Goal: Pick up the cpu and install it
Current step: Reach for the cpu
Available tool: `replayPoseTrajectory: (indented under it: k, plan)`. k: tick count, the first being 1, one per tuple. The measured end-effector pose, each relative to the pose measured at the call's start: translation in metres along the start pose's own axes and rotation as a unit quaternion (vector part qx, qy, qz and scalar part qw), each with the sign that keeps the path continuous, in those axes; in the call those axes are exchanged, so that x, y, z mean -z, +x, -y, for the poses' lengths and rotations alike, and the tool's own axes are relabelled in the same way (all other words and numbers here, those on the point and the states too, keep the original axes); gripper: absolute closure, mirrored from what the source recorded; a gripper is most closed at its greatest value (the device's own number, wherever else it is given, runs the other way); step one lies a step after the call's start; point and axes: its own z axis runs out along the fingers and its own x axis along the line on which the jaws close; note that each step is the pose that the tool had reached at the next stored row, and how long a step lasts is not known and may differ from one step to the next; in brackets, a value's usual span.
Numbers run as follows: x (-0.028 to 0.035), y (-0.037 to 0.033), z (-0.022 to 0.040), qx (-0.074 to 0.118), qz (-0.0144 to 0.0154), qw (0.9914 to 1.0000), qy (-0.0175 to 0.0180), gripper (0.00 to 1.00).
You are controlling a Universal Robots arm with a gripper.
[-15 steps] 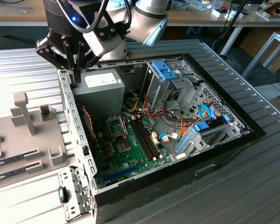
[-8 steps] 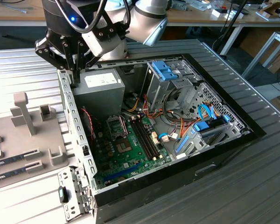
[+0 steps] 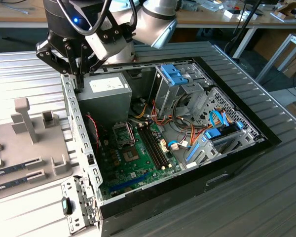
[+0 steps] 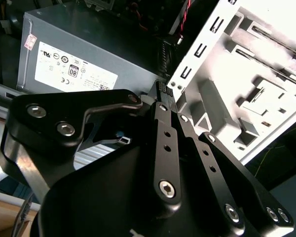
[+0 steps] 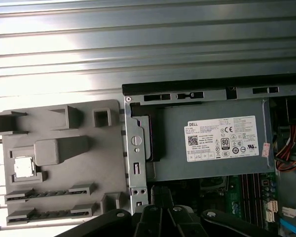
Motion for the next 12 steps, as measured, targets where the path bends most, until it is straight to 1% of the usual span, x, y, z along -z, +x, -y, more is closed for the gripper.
replayPoseTrajectory:
  k: [12]
  plan:
    - [-0.0003,0.0033,0.0003,0.0,0.0,1.0,0.0,0.89]
